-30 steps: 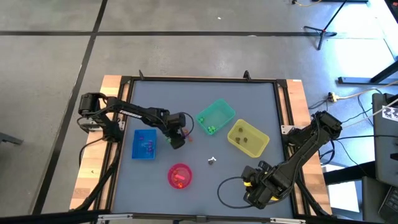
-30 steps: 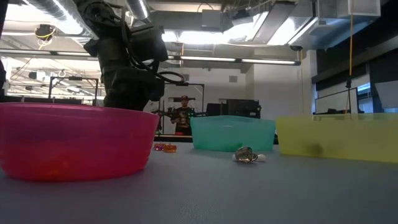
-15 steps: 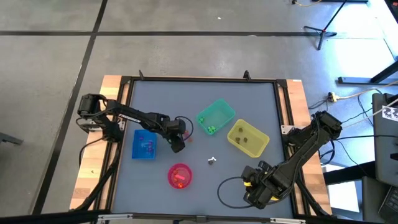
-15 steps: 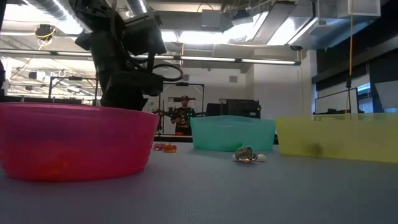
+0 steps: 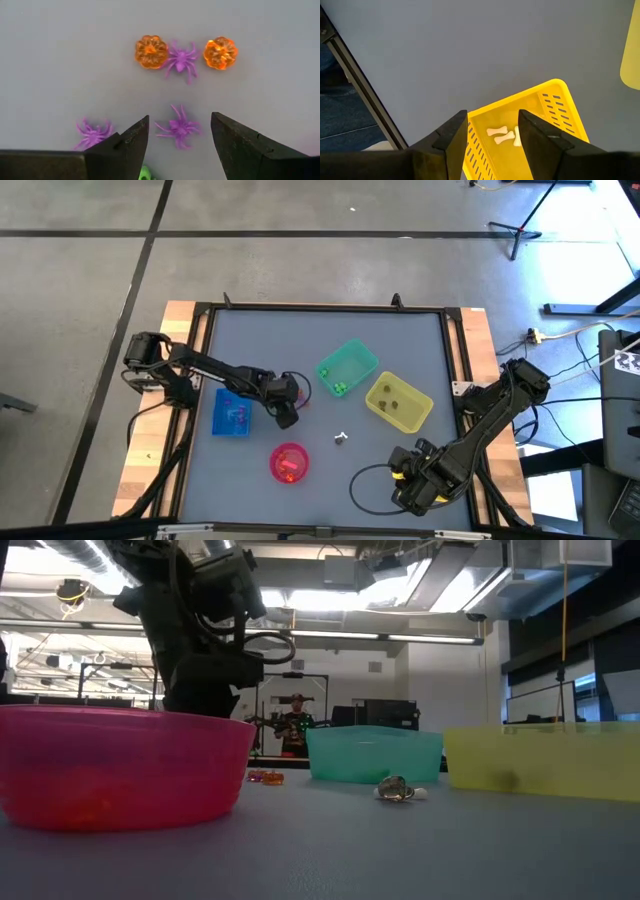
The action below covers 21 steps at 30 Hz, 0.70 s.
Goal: Sort Halloween decoration
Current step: Put the violet spider toy into the blue bin
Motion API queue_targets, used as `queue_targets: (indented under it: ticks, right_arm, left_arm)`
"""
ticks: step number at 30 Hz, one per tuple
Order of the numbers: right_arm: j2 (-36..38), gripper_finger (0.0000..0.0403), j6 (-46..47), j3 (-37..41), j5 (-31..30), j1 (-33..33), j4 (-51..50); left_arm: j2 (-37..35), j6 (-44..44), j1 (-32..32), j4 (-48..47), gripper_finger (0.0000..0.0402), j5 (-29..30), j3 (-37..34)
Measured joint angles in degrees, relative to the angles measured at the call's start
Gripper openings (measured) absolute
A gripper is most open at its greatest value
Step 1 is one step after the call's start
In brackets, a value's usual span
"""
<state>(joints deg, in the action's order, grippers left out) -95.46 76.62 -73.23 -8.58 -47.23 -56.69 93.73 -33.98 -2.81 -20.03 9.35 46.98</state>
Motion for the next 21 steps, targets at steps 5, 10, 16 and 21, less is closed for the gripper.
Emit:
queue_targets:
  ticks: [5,10,16,21]
  right_arm:
    - [0.0,0.0172,0.0,0.0,0.0,0.01,0.0]
    - [0.0,0.0172,0.0,0.01,0.0,-0.02,0.02]
    - [0.0,0.0172,0.0,0.02,0.0,0.0,0.17]
    - [0.0,0.0172,0.0,0.02,0.0,-0.02,0.36]
  left_arm:
    - [0.02,0.0,-0.04,0.0,0.0197,0.06,0.0]
    - [1.58,0.02,-0.04,0.32,0.0197,0.06,-0.02]
    - [3.08,0.04,-0.06,0.12,0.0197,0.22,0.13]
    - [3.08,0.06,-0.04,-0.8,0.0187,0.11,0.13]
